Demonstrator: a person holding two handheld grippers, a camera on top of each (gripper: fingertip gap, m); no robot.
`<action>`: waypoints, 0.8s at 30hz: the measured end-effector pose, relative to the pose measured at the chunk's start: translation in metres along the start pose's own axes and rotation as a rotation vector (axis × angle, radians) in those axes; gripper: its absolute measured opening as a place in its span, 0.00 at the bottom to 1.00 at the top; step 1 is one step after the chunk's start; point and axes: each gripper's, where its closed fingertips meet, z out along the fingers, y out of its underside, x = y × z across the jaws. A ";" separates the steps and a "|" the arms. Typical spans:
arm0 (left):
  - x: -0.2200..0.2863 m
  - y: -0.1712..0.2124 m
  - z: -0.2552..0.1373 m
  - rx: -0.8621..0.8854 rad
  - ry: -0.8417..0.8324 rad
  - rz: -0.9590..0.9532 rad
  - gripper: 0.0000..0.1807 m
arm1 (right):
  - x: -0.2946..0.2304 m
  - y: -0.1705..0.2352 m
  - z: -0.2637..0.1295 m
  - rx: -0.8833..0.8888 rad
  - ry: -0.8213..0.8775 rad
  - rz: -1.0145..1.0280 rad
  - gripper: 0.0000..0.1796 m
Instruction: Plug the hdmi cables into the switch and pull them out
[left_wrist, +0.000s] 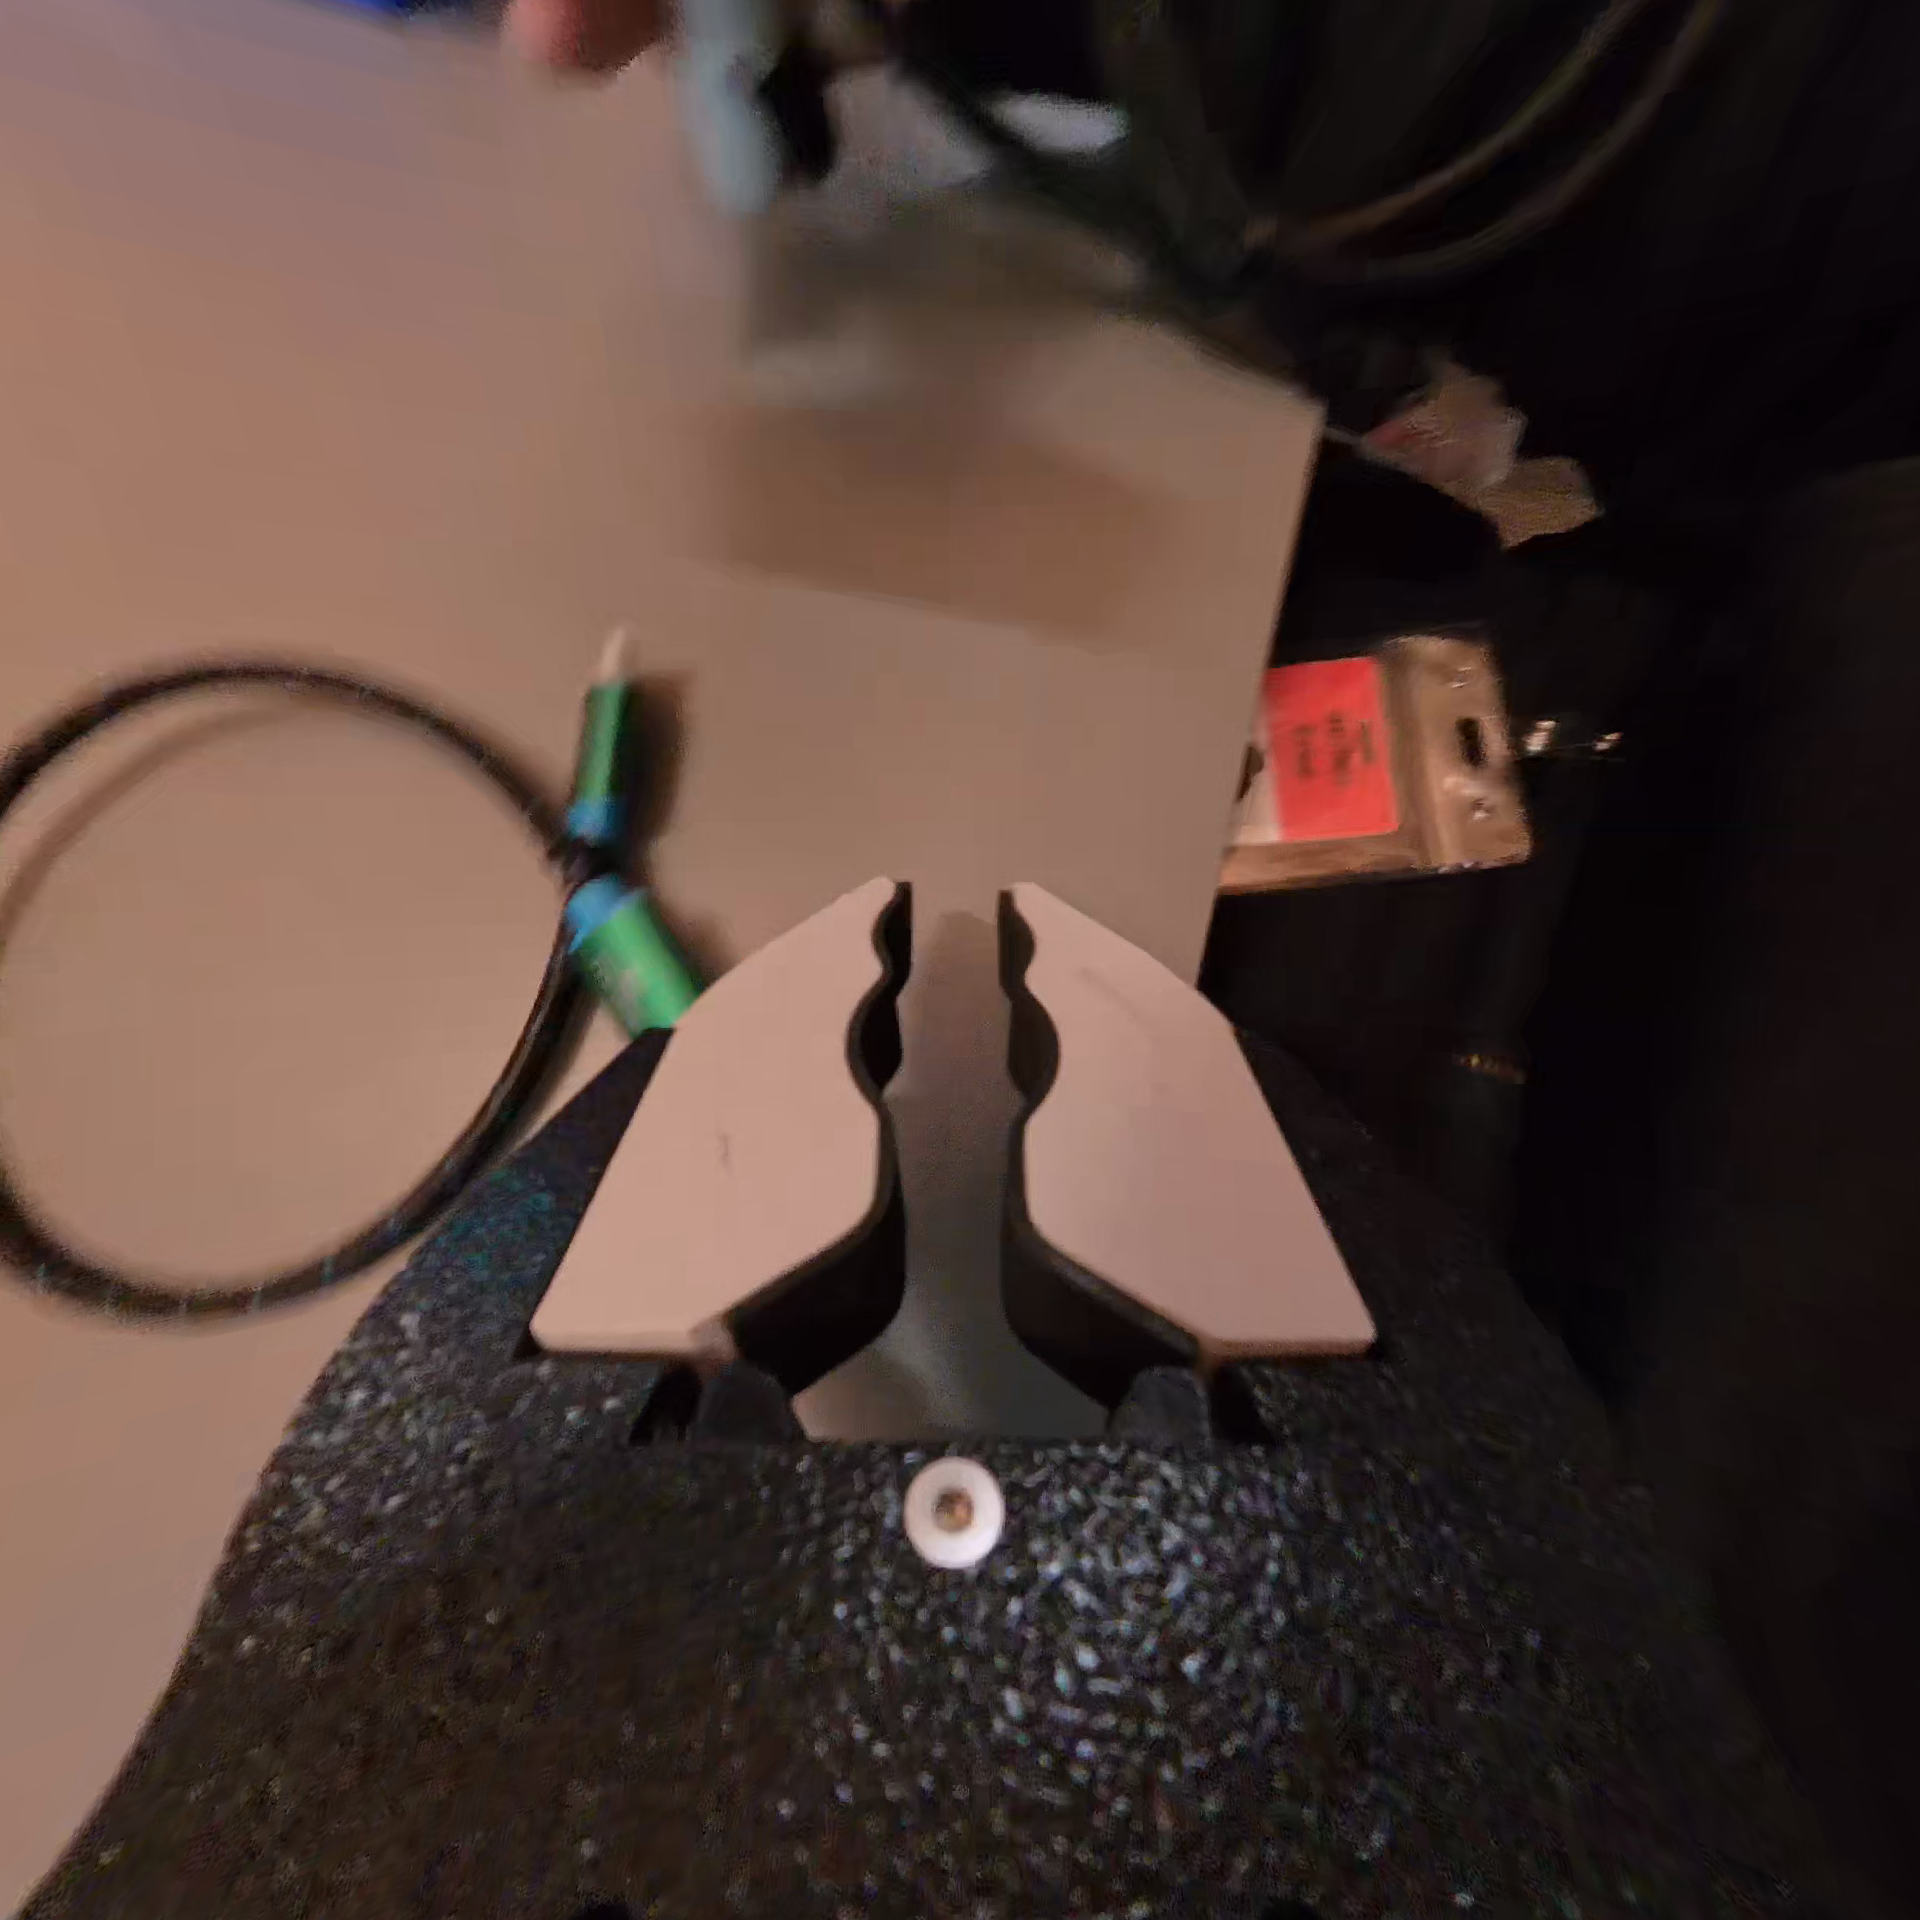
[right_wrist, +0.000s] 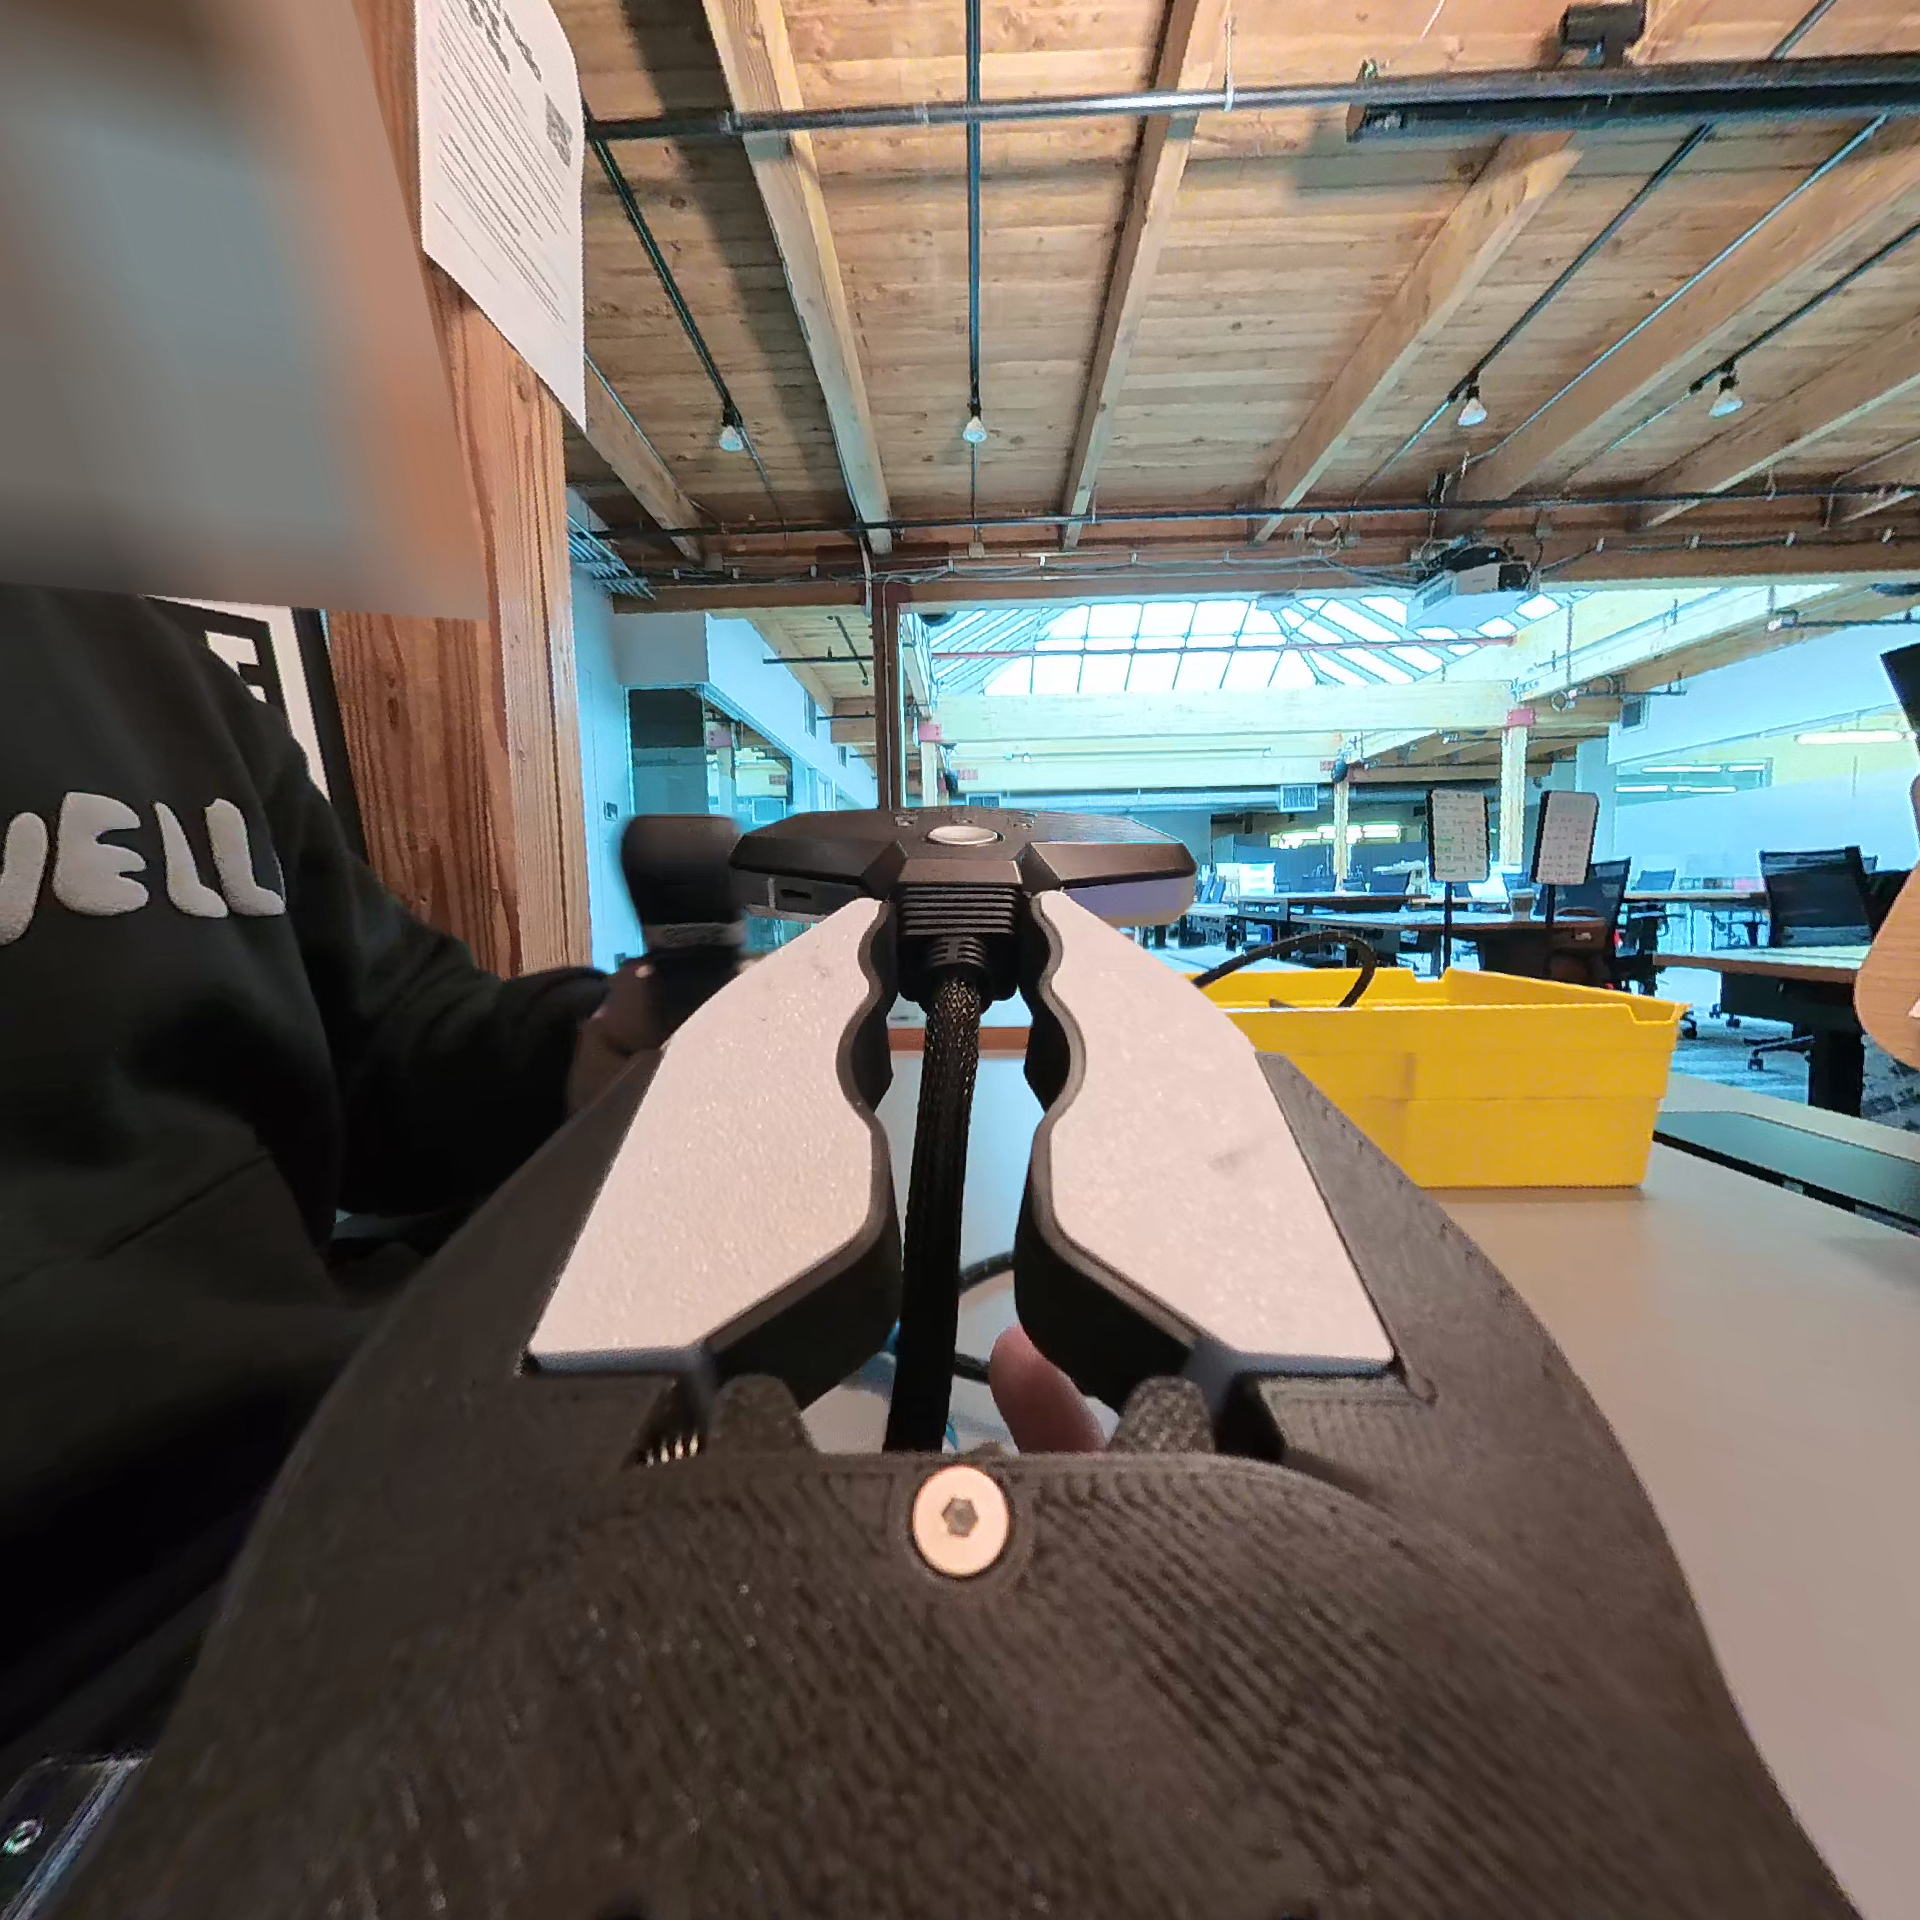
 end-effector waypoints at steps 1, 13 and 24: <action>0.005 -0.007 0.005 0.018 0.014 0.052 0.12 | 0.000 -0.001 -0.001 0.004 0.001 0.001 0.12; -0.101 -0.026 -0.035 -0.296 -0.359 1.441 0.33 | 0.000 0.001 0.000 -0.007 -0.005 0.000 0.12; -0.076 -0.006 0.018 -0.462 0.050 2.181 0.21 | 0.004 -0.002 -0.004 0.003 0.020 -0.007 0.12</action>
